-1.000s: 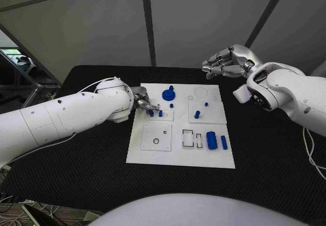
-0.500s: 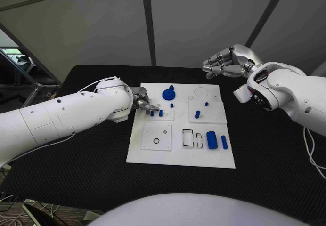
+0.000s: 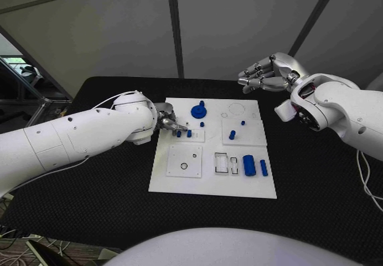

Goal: Assemble the parts on the task board

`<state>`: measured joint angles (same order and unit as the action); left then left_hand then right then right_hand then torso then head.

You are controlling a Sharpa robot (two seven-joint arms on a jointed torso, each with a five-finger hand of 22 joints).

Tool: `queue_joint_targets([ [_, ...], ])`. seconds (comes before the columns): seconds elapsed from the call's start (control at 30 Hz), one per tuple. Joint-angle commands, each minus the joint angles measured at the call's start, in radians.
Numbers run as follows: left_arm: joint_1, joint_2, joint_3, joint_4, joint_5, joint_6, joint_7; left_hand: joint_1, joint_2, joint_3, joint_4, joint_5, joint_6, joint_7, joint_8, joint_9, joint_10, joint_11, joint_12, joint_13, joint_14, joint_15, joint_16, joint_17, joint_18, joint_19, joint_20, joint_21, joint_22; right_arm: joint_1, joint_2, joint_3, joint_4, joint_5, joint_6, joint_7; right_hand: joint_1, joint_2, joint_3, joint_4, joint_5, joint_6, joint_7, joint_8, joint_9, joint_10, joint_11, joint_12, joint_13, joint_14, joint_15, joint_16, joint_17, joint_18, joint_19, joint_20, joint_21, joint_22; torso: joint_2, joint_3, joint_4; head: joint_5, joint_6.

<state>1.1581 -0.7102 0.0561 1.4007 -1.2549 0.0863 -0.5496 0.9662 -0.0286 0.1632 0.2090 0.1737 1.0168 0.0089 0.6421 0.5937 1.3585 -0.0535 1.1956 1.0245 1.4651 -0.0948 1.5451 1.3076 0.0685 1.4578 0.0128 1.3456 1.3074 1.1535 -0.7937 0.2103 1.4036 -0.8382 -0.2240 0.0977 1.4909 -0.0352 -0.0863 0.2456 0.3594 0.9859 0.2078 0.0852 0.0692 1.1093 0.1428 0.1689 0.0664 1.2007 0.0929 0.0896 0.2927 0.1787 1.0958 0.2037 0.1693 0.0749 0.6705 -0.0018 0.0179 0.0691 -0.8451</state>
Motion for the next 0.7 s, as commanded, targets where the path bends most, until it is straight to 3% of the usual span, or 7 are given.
queue_joint_targets([
  [0.03,0.002,-0.004,0.007,0.002,0.015,-0.059,0.01,0.003,0.002,-0.014,0.006,-0.003,0.005,0.003,-0.006,-0.001,-0.004,0.003,-0.011,-0.009,0.097,-0.003,0.004,0.234,-0.013,0.01,0.002,-0.01,0.122,0.001,0.001,0.0,-0.001,-0.001,0.006,0.004,0.004,0.006,-0.005,-0.001,0.005,0.0,0.002,-0.002,0.001,-0.006,0.002,0.006,-0.001,0.003,0.002,-0.006,-0.001,0.005,0.005,0.001,-0.003,-0.001,0.0,-0.0004,0.0001,-0.002,0.002],
  [0.17,0.002,-0.011,0.017,0.003,0.026,-0.134,0.015,0.005,-0.003,-0.041,0.02,-0.003,-0.012,0.01,-0.013,-0.004,-0.031,0.008,-0.046,-0.054,0.097,-0.001,0.003,0.233,-0.007,-0.001,0.003,-0.037,0.107,0.001,0.001,0.0,-0.003,-0.001,0.006,0.004,0.004,0.007,-0.005,0.0,0.008,0.0,0.002,-0.002,0.001,-0.006,0.003,0.007,-0.001,0.002,0.002,-0.007,-0.002,0.005,0.006,0.001,-0.005,-0.002,0.0,-0.0004,0.0004,-0.003,0.005],
  [0.3,0.002,-0.019,0.028,0.002,0.067,-0.231,0.042,0.037,-0.005,-0.078,0.037,0.0,-0.075,0.036,-0.047,-0.019,-0.122,0.03,-0.157,-0.191,0.093,0.015,-0.005,0.223,0.009,-0.04,0.015,-0.125,0.059,0.001,0.002,0.0,-0.005,-0.002,0.006,0.005,0.004,0.007,-0.005,0.0,0.008,0.0,0.002,-0.002,0.001,-0.006,0.003,0.007,-0.001,0.002,0.002,-0.007,-0.002,0.005,0.006,0.001,-0.005,-0.002,0.0,0.0,0.0002,-0.004,0.008],
  [0.37,0.002,-0.02,0.031,0.0,0.104,-0.272,0.085,0.067,-0.013,-0.098,0.044,0.001,-0.141,0.07,-0.086,-0.042,-0.255,0.061,-0.29,-0.341,0.02,0.042,-0.149,0.051,0.045,-0.145,0.033,-0.332,-0.057,0.0,0.002,0.0,-0.006,-0.002,0.006,0.005,0.004,0.007,-0.005,0.0,0.008,0.0,0.002,-0.002,0.001,-0.006,0.003,0.007,-0.001,0.002,0.002,-0.007,-0.002,0.005,0.006,0.001,-0.005,-0.002,0.0,0.0002,-0.0003,-0.005,0.009],
  [0.43,0.002,-0.018,0.033,-0.004,0.138,-0.309,0.143,0.124,-0.018,-0.117,0.045,0.001,-0.225,0.117,-0.132,-0.076,-0.386,0.109,-0.369,-0.39,-0.167,0.086,-0.438,-0.247,0.094,-0.36,0.066,-0.704,-0.266,0.0,0.003,0.0,-0.007,-0.002,0.005,0.005,0.004,0.007,-0.005,0.0,0.008,0.0,0.002,-0.002,0.001,-0.006,0.003,0.007,-0.001,0.002,0.002,-0.007,-0.002,0.005,0.006,0.001,-0.005,-0.002,0.0,0.0002,-0.0001,-0.007,0.011],
  [0.5,0.003,-0.012,0.034,-0.01,0.156,-0.333,0.207,0.185,-0.021,-0.129,0.036,0.0,-0.259,0.148,-0.157,-0.109,-0.457,0.14,-0.41,-0.425,-0.338,0.116,-0.681,-0.475,0.093,-0.421,0.093,-0.789,-0.321,0.0,0.003,0.0,-0.008,-0.002,0.005,0.005,0.004,0.007,-0.005,0.0,0.008,0.0,0.002,-0.002,0.001,-0.006,0.003,0.007,-0.001,0.002,0.002,-0.007,-0.002,0.005,0.006,0.001,-0.005,-0.002,0.0,0.0,-0.0011,-0.007,0.013],
  [0.7,0.004,0.018,0.034,-0.038,0.145,-0.346,0.417,0.434,-0.013,-0.065,-0.055,0.0,-0.269,0.162,-0.224,-0.216,-0.548,0.165,-0.519,-0.553,-0.426,0.142,-0.82,-0.602,0.111,-0.467,0.14,-0.941,-0.454,0.0,0.005,0.0,-0.01,-0.002,0.003,0.006,0.005,0.008,-0.004,0.0,0.009,0.0,0.002,-0.002,0.001,-0.007,0.002,0.007,-0.001,0.002,0.002,-0.007,-0.003,0.005,0.007,0.001,-0.006,-0.003,0.001,0.0014,-0.0016,-0.011,0.017],
])
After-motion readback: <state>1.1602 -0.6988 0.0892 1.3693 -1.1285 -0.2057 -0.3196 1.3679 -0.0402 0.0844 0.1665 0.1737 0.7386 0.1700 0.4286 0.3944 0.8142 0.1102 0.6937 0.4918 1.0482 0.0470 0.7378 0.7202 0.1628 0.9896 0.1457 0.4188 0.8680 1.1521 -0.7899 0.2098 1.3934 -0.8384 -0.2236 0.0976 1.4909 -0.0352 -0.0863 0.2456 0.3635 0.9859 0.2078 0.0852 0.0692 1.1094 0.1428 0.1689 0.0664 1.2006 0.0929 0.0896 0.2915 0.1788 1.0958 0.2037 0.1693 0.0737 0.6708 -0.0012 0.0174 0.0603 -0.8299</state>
